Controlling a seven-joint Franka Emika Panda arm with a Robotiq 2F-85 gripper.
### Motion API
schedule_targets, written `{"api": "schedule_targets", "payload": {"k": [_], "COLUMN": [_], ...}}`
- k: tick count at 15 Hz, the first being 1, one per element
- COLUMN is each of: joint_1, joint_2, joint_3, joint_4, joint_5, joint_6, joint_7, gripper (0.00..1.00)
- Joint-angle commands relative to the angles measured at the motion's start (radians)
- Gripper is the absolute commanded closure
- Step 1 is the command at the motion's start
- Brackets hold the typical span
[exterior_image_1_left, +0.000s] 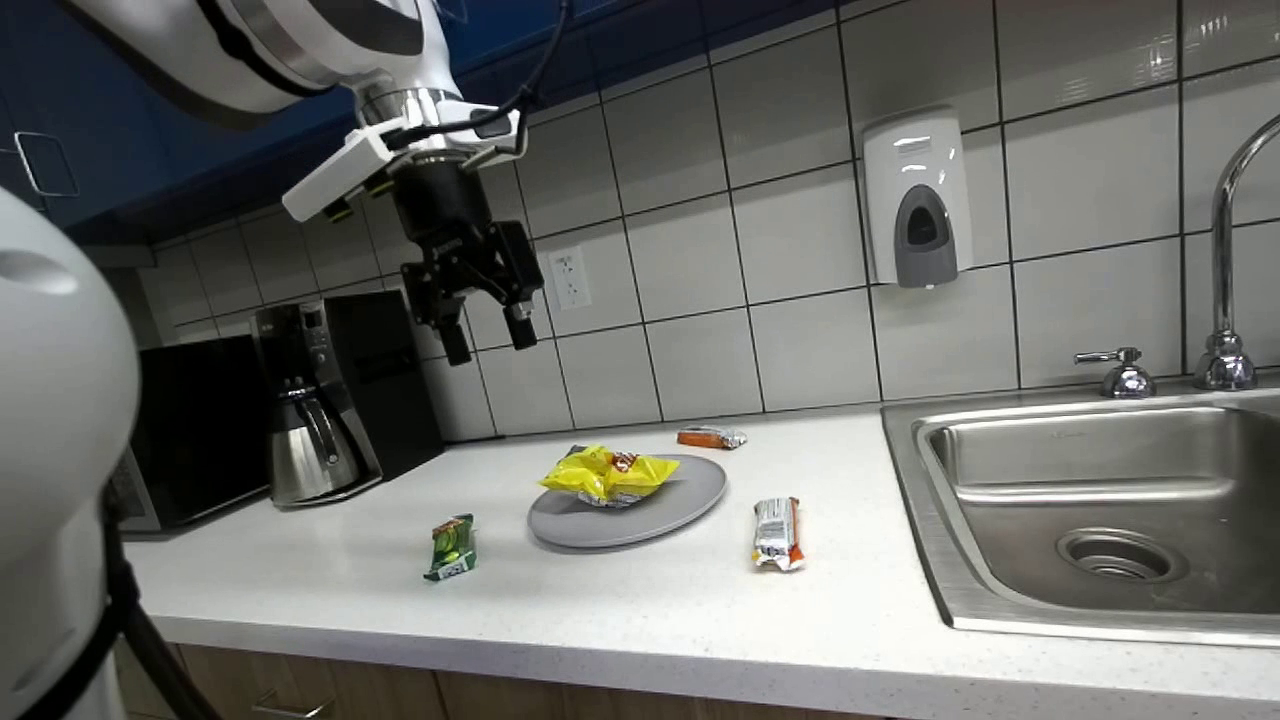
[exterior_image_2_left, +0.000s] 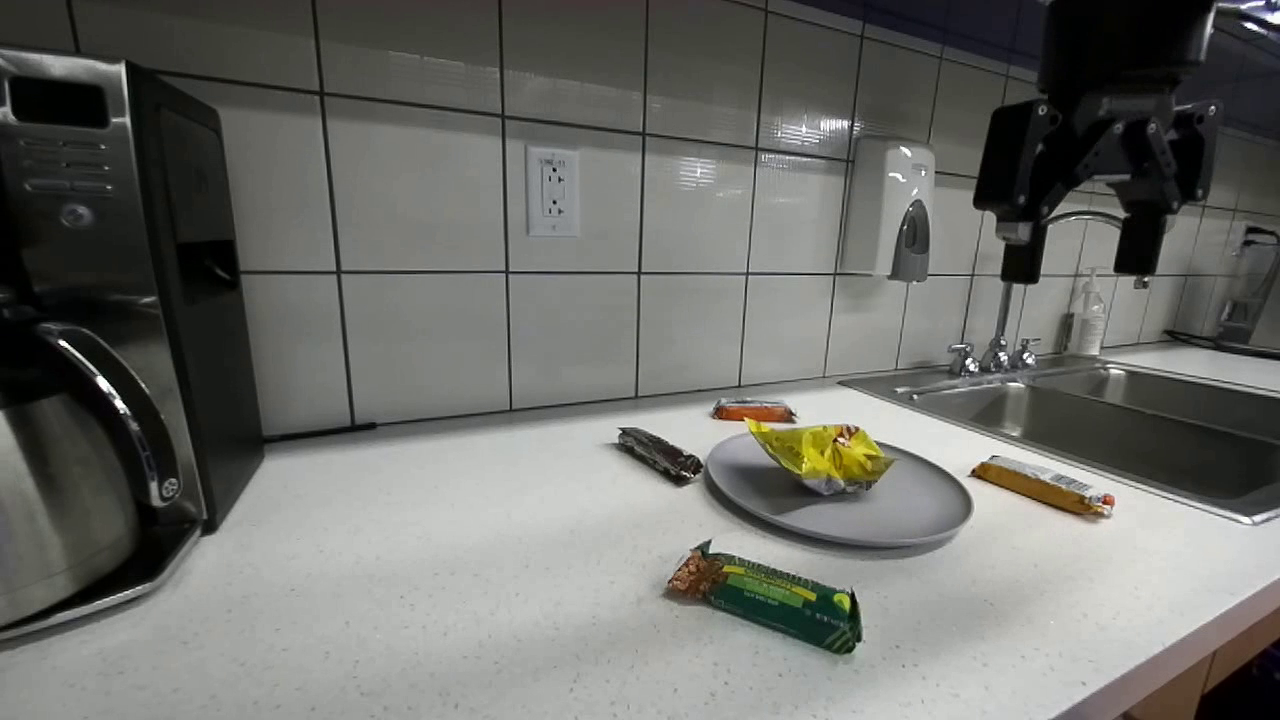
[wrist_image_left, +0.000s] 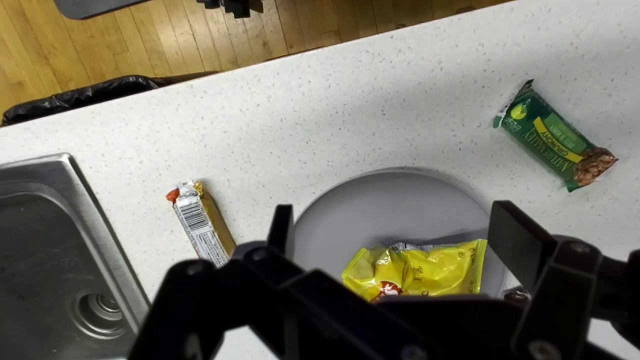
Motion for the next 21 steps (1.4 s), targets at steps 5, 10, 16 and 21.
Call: {"api": "schedule_targets", "payload": {"k": [5, 10, 16, 21], "joint_1": [-0.067, -0.105, -0.122, -0.115], "joint_2": [0.079, 0.151, 0.249, 0.362], "joint_3": [0.072, 0.084, 0.086, 0.066], "joint_4": [-0.007, 0.007, 0.020, 0.057], "joint_5": [-0.023, -0.035, -0.092, -0.123], "joint_6": [0.093, 0.174, 0.276, 0.353], "joint_7": [0.259, 0.420, 0.619, 0.731], "gripper": [0.00, 0.00, 0.00, 0.00]}}
